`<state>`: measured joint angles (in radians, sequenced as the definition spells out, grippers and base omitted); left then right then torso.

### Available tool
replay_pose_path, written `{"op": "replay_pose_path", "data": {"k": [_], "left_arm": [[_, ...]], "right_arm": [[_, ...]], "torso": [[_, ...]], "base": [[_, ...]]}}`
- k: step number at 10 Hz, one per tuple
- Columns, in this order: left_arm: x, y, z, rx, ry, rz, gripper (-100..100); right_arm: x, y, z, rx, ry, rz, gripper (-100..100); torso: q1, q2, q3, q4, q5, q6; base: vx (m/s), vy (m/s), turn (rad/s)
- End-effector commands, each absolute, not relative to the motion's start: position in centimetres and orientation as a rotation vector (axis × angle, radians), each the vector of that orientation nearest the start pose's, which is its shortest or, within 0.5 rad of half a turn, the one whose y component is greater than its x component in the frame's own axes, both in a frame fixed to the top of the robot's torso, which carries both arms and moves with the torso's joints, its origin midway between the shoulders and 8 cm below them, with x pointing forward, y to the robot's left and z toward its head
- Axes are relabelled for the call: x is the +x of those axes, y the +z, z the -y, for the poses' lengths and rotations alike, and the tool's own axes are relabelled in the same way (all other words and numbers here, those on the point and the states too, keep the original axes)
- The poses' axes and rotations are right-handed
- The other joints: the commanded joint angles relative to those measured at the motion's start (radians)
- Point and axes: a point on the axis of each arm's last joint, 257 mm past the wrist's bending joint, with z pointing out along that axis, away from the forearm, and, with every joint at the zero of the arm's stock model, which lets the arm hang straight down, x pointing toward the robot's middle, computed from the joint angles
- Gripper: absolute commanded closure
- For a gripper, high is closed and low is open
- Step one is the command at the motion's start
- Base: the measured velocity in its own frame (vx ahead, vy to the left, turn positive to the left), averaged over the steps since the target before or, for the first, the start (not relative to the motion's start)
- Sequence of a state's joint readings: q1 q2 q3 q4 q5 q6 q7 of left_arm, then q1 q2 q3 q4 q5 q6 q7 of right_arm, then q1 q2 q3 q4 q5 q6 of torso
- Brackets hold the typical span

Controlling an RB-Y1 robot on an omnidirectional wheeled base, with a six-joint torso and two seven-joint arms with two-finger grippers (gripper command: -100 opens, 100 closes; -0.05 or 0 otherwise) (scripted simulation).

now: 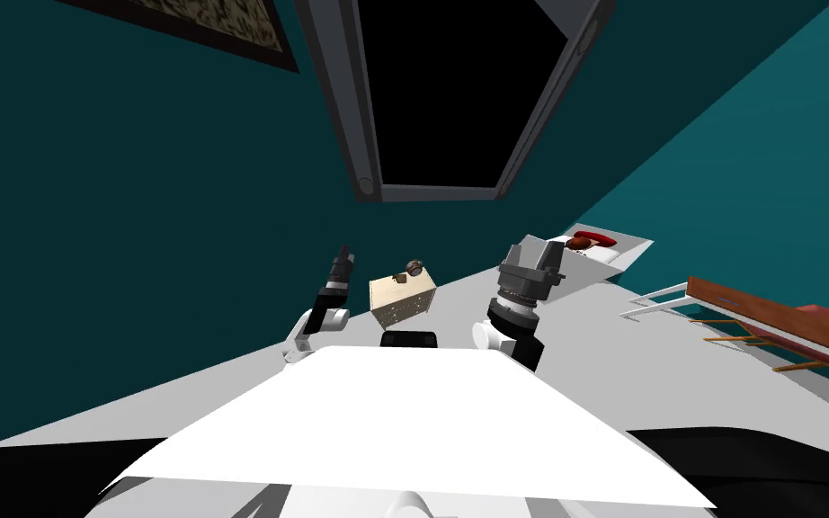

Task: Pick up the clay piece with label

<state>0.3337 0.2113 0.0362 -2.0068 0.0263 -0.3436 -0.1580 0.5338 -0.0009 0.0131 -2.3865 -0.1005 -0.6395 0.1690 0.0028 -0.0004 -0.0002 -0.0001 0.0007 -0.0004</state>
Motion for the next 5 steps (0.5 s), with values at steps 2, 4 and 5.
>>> {"op": "replay_pose_path", "data": {"k": [2, 4, 5], "left_arm": [[44.7, -11.7, -30.3, -0.737, -1.054, -1.095, -100], [45.8, -15.1, -31.1, -0.805, -1.025, -1.17, -100], [45.8, -15.9, -31.3, -0.82, -1.016, -1.183, -100]], "right_arm": [[29.0, 8.3, 28.3, 0.499, 1.244, -0.433, 0], [29.0, 8.3, 28.3, 0.499, 1.244, -0.433, 0], [29.0, 8.3, 28.3, 0.499, 1.244, -0.433, 0]], "torso": [[0.0, 0.0, 0.0, 0.0, 0.0, 0.001], [0.0, 0.0, 0.0, 0.0, 0.0, 0.0], [-0.001, 0.0, 0.0, 0.0, 0.0, 0.0]], "base": [[-0.007, 0.033, -0.271], [-0.006, 0.029, -0.131], [-0.001, 0.022, -0.105]]}}
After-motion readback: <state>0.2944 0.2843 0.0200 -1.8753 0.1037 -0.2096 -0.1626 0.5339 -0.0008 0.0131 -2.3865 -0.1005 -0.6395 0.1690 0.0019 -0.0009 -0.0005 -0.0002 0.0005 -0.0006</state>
